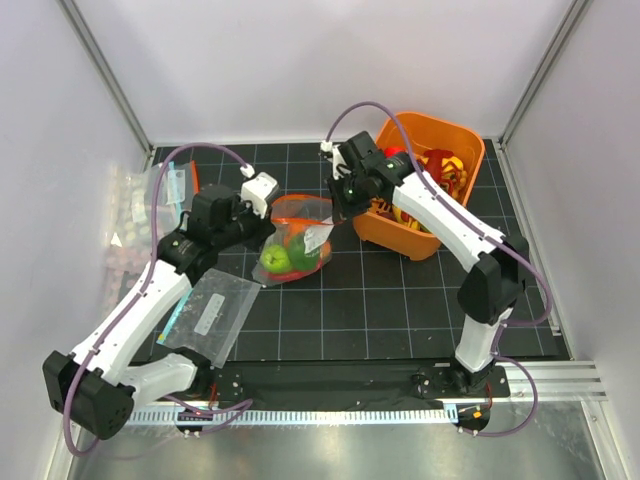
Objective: Place the food in the zip-top bag and seal the zipper
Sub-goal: Zip the zipper food storage bag at the center of the board.
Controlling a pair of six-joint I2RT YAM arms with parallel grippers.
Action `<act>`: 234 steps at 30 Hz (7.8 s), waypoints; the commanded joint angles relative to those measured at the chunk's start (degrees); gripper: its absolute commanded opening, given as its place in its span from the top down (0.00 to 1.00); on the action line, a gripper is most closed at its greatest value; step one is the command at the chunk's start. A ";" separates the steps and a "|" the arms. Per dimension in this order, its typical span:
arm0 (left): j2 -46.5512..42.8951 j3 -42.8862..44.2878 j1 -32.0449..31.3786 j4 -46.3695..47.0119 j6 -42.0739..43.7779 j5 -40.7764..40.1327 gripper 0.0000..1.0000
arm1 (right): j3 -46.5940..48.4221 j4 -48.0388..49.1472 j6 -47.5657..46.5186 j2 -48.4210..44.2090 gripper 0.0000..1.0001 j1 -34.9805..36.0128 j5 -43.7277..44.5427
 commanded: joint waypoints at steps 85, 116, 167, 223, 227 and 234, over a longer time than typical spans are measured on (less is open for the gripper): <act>-0.61 4.39 3.76 13.74 -3.92 19.11 0.55 | -21.33 45.88 14.36 -24.20 0.99 2.22 -28.21; 3.97 5.80 4.99 18.13 -18.87 24.64 0.37 | -22.56 37.08 5.13 -28.41 0.99 2.13 -26.18; 12.58 6.23 6.92 54.52 -51.21 50.93 0.28 | -11.22 23.02 -9.19 -33.07 0.99 1.25 -31.37; 19.87 4.65 4.02 69.11 -61.23 52.50 0.90 | -13.33 25.40 -6.12 -33.42 0.99 1.34 -29.44; 19.79 5.35 4.02 68.50 -59.47 52.59 1.00 | -14.47 24.61 -5.77 -33.95 0.96 1.25 -27.95; 18.47 11.32 4.11 45.67 -42.96 52.24 1.00 | -20.18 22.76 -8.66 -38.08 0.50 1.17 -19.52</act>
